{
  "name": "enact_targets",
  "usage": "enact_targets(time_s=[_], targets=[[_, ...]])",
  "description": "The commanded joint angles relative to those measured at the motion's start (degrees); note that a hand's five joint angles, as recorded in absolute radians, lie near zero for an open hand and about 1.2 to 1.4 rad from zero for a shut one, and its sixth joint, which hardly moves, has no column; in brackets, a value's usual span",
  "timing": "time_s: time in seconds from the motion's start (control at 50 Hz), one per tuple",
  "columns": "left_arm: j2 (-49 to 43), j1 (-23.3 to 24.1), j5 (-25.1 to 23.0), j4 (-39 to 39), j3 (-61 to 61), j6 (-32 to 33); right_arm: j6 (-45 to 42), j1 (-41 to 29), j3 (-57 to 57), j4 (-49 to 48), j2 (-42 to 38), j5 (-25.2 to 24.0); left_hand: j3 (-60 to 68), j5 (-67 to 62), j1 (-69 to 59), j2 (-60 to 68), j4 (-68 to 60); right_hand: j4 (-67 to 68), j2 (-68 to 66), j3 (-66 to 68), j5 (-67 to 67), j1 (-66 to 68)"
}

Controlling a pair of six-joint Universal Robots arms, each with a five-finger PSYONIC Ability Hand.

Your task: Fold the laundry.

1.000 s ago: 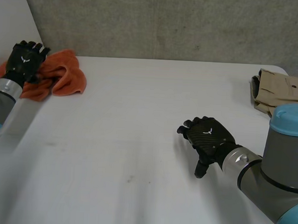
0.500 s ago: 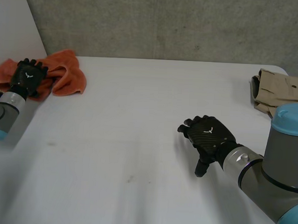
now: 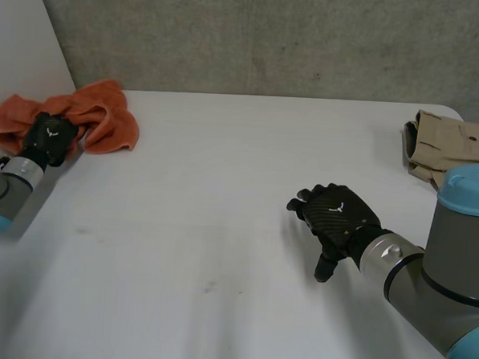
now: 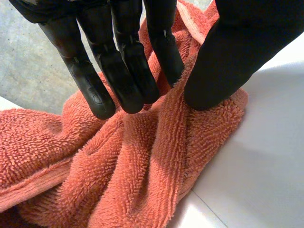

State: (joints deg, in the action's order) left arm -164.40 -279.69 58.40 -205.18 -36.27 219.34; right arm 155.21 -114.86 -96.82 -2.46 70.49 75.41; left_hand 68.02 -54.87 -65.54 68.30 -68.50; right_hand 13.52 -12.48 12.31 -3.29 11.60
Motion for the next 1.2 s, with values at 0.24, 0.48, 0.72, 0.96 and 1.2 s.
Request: enact_targets(time_s=[0.24, 0.48, 0.72, 0.96, 1.2], targets=[[27.98, 8.80, 1.80, -8.58, -30.33, -5.22, 0.01, 0.86, -0.12, 0.00, 0.00, 0.00, 11.98, -15.13, -14.46, 11.70, -11.50, -3.52, 2.48, -2.31, 3.29, -1.60], [51.54, 30.06, -3.02, 0.03, -54.51, -28.51, 0.97, 4.99, 0.58, -0.26, 2.37, 0.44, 11.98, -15.13, -14.46, 11.70, -11.50, -3.52, 2.48, -2.31, 3.29, -1.60], [52.43, 47.04, -0.40, -3.21, -55.40, -47.77, 1.06, 9.13, 1.28, -1.23, 2.99, 1.05, 4.01, -7.15, -6.49, 3.73, -3.53, -3.52, 2.48, -2.31, 3.29, -1.60], [51.37, 42.22, 8.13, -3.04, -53.29, -46.90, 1.15, 10.01, 2.34, -0.44, 3.08, 0.70, -58.02, 54.87, 55.54, -58.30, 58.50, -3.52, 2.48, -2.31, 3.29, -1.60], [55.94, 28.24, 10.06, 6.89, -53.12, -34.87, 0.62, 8.43, 6.73, 14.75, 3.43, -1.84, -57.97, 54.83, 55.49, -58.25, 58.46, -3.52, 2.48, -2.31, 3.29, -1.60]])
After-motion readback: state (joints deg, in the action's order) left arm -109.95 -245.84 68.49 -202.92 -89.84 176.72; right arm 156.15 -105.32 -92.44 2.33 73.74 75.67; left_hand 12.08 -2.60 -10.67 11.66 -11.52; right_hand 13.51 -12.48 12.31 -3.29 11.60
